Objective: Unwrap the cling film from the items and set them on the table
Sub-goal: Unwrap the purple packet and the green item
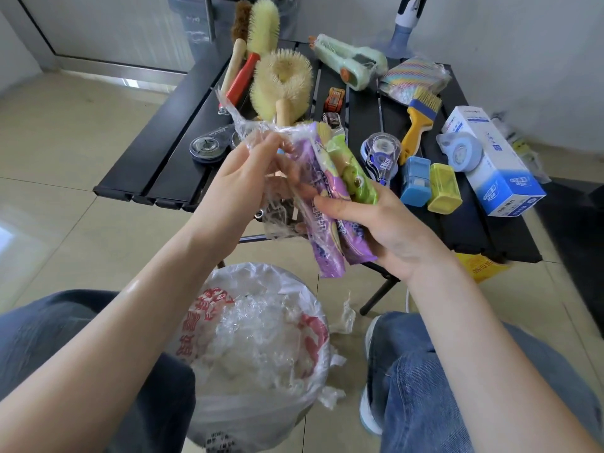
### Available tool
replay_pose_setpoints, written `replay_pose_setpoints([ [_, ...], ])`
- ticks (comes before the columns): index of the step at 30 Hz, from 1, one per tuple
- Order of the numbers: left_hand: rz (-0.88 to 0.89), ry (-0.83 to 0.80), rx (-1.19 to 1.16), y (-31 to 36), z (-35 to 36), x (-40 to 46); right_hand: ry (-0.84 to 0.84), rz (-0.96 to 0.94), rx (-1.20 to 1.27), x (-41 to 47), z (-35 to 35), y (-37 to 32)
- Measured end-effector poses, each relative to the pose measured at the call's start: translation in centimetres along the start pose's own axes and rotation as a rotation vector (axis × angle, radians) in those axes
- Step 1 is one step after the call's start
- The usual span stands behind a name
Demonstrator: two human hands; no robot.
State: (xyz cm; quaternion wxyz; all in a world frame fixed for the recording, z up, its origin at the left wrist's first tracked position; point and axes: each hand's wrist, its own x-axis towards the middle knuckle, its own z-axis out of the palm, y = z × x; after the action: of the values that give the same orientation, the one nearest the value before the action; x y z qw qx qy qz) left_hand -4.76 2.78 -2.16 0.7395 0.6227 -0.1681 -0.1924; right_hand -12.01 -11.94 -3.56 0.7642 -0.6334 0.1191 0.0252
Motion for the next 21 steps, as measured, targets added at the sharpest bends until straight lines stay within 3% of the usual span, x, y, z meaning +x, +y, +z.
replay_pose_setpoints([
  [7,0.035,0.001,0.202,-0.2,-1.0,0.5,0.098,0.003,-0.047,0.3,-0.2,-0.1],
  [9,0.131,-0.010,0.295,-0.2,-0.9,0.4,0.094,0.010,-0.068,0.4,-0.2,-0.1],
  [12,0.234,0.068,0.346,-0.5,-0.6,0.4,0.046,0.029,-0.095,0.1,0.0,-0.3],
  [17,0.218,0.231,0.457,-1.3,-0.7,0.8,-0.048,0.075,-0.100,-0.1,-0.1,-0.5],
  [21,0.117,0.402,0.228,0.3,-2.4,1.4,-0.064,0.077,0.001,-0.6,-1.0,-1.2],
])
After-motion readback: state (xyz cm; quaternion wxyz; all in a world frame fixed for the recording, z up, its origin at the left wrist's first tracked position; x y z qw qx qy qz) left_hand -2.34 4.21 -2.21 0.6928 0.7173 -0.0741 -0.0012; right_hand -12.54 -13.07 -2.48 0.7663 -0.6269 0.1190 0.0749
